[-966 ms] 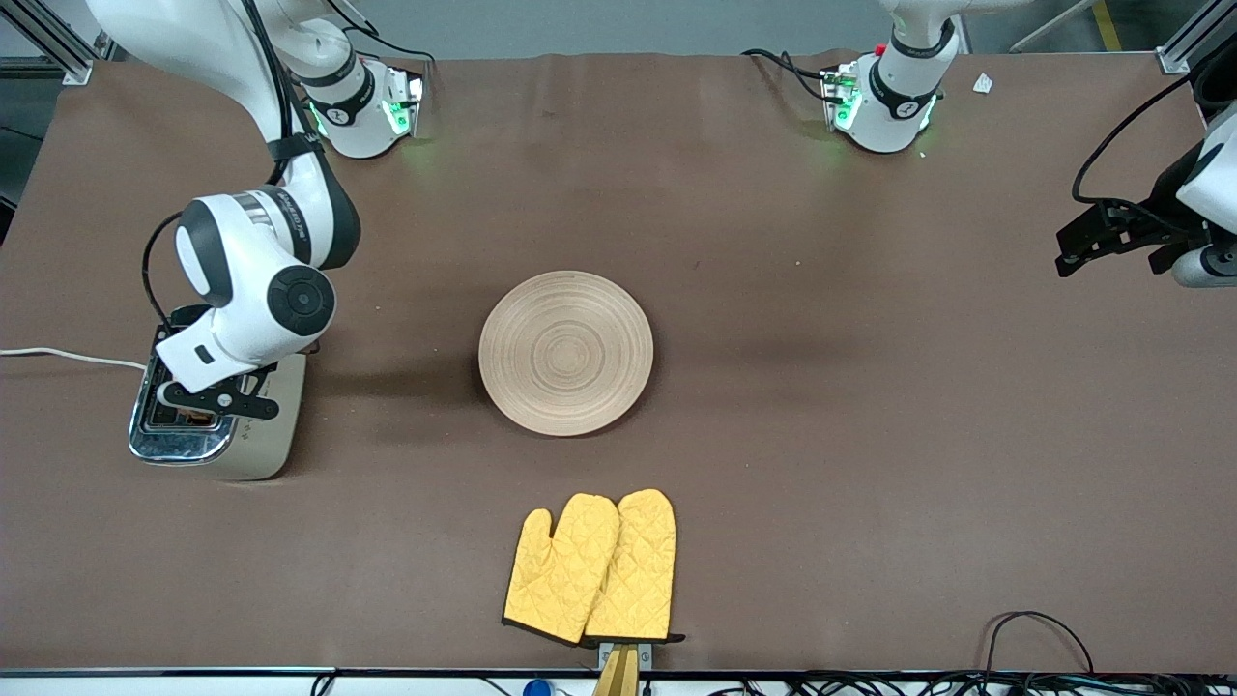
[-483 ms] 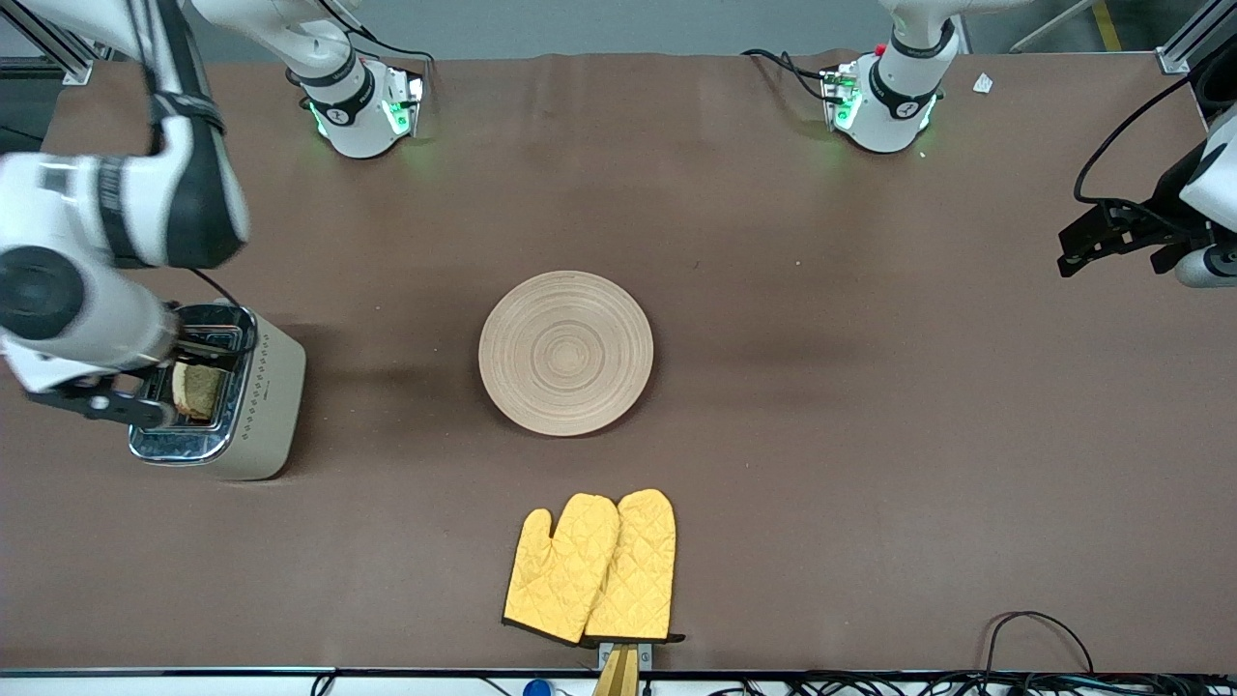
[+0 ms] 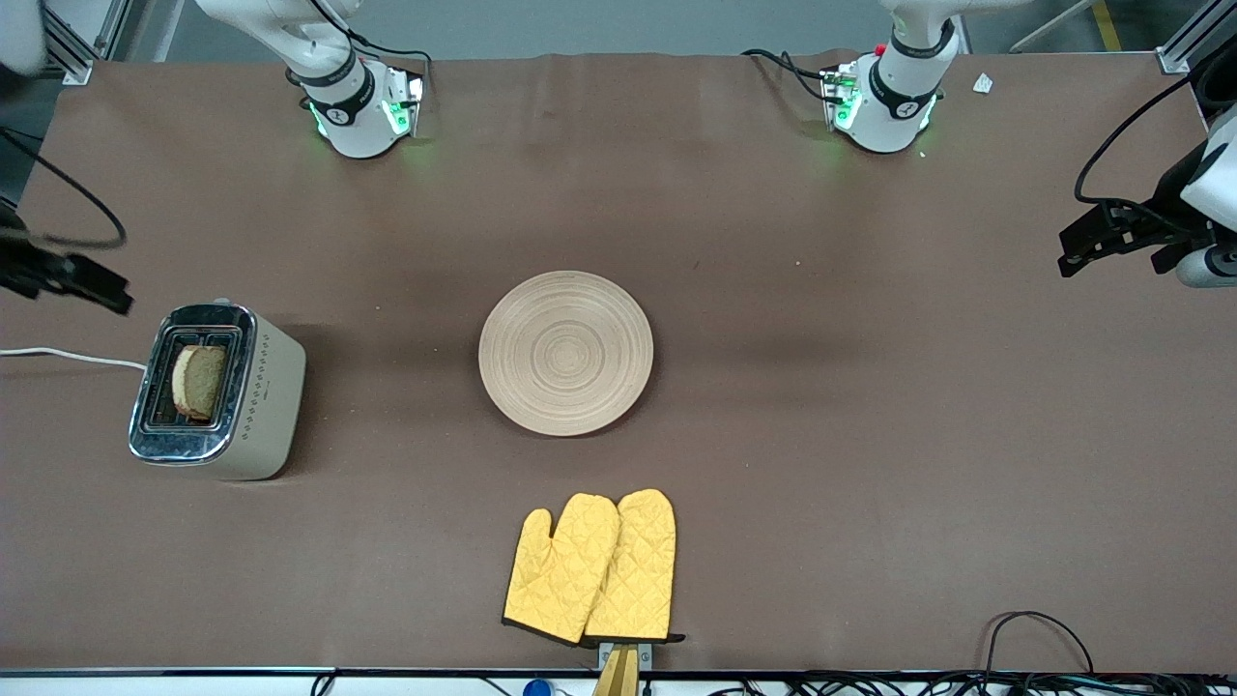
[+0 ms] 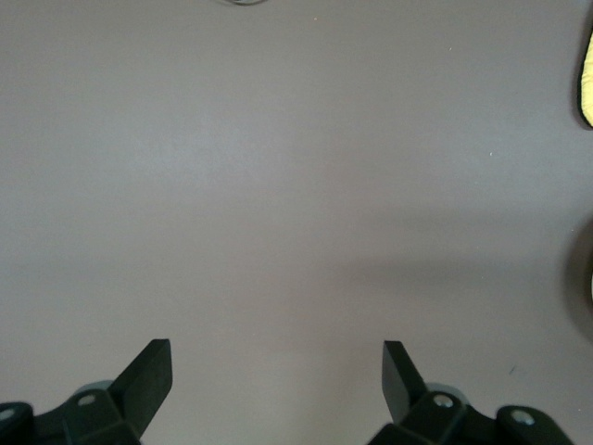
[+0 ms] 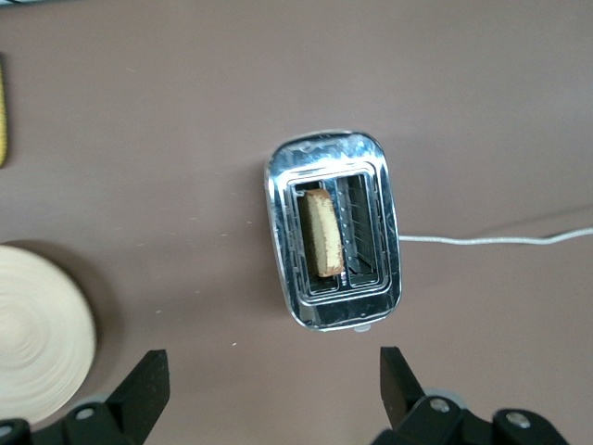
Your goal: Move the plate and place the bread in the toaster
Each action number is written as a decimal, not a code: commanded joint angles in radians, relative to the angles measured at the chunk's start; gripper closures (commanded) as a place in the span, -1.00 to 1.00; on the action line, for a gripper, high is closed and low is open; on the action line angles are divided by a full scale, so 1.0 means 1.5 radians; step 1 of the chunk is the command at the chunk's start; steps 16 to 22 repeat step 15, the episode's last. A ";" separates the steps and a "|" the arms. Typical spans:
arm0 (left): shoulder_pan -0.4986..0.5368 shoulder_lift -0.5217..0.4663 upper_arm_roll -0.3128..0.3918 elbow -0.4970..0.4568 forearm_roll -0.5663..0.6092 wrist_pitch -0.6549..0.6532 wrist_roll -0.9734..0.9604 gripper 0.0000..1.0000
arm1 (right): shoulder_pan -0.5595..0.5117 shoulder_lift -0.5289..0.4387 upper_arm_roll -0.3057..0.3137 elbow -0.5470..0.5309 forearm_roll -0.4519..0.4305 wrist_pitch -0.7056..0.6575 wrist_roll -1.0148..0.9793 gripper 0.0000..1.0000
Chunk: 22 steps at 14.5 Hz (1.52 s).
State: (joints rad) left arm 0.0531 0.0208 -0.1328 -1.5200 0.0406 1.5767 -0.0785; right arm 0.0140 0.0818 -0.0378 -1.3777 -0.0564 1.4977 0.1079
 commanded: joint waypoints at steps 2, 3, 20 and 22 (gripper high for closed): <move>0.001 0.001 0.002 0.008 -0.010 0.001 0.011 -1.00 | -0.008 -0.057 0.008 -0.047 0.022 -0.010 -0.041 -1.00; 0.001 0.001 0.002 0.008 -0.010 0.001 0.011 -1.00 | -0.006 -0.077 0.007 -0.076 0.022 -0.001 -0.041 -1.00; -0.002 -0.003 -0.002 0.011 -0.008 -0.001 0.015 -1.00 | -0.024 -0.086 -0.026 -0.088 0.025 0.008 -0.132 -1.00; -0.002 -0.003 -0.002 0.011 -0.008 -0.001 0.015 -1.00 | -0.024 -0.086 -0.026 -0.088 0.025 0.008 -0.132 -1.00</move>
